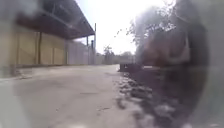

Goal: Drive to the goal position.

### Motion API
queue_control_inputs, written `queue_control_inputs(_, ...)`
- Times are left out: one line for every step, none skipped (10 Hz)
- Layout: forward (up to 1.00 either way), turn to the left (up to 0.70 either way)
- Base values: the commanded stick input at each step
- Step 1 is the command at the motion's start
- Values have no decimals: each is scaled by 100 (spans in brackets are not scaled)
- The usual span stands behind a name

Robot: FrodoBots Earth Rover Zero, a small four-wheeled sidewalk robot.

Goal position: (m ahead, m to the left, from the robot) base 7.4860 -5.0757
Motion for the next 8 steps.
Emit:
queue_control_inputs(100,-1)
queue_control_inputs(100,0)
queue_control_inputs(100,0)
queue_control_inputs(100,0)
queue_control_inputs(100,0)
queue_control_inputs(100,0)
queue_control_inputs(100,-2)
queue_control_inputs(100,-3)
